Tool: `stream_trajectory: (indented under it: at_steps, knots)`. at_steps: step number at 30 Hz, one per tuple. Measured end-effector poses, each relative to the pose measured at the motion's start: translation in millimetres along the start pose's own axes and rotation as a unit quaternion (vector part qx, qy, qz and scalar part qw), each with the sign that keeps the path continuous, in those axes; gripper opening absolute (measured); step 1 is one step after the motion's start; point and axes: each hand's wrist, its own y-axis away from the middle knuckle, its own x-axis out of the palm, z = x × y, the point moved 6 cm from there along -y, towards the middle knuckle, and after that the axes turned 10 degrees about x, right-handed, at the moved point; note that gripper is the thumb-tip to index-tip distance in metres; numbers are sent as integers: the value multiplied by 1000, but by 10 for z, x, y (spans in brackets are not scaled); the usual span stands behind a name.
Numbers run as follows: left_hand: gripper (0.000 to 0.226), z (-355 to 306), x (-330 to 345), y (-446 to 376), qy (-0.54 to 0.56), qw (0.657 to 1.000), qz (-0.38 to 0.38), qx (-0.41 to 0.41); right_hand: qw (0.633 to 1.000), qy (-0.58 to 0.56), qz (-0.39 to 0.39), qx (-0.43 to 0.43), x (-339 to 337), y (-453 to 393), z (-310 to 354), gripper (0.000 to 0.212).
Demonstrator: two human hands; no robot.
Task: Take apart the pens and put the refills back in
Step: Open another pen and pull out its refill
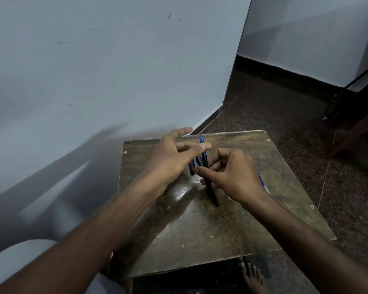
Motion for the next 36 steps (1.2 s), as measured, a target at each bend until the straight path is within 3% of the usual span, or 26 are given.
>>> stream_trajectory:
  at_steps: [2,6,9,12,17,19,23,25,30,34,36]
  knots:
    - [75,7,-37,-6,-33,999,-31,17,1000,8,7,-4,10,9,6,30]
    - [106,16,-56,-10,-7,999,-44,-11,999,-1,28,-18,51,51,20,32]
    - [85,-11,-28,-9,16,1000,8,-13,1000,-6,17,-8,22,12,7,30]
    - [70,-33,-60,-9,-31,999,-15,32,1000,14,18,-10,20,1,6,30]
    - [97,-25,-99,-29,-22,999,-41,11,999,15,31,-28,59,39,9,32]
    - [88,-40,-93,-17,-10,1000,-17,7,999,6,26,-24,40,24,3,31]
    - [36,-69,-87,5,-20,999,14,26,1000,2,13,-19,17,-11,-20,30]
    - [21,-74,-97,-1,-35,998,5,43,1000,9,9,-23,22,-17,-24,27]
    - [20,-75,-226,-66,-1,994,-76,77,995,63,7,-75,22,27,47,33]
    - [20,-36,-476,-175,90,984,-143,65,992,87,12,-93,34,45,33,29]
    - [15,11,-592,-209,68,985,-151,46,993,85,10,-82,8,23,-4,27]
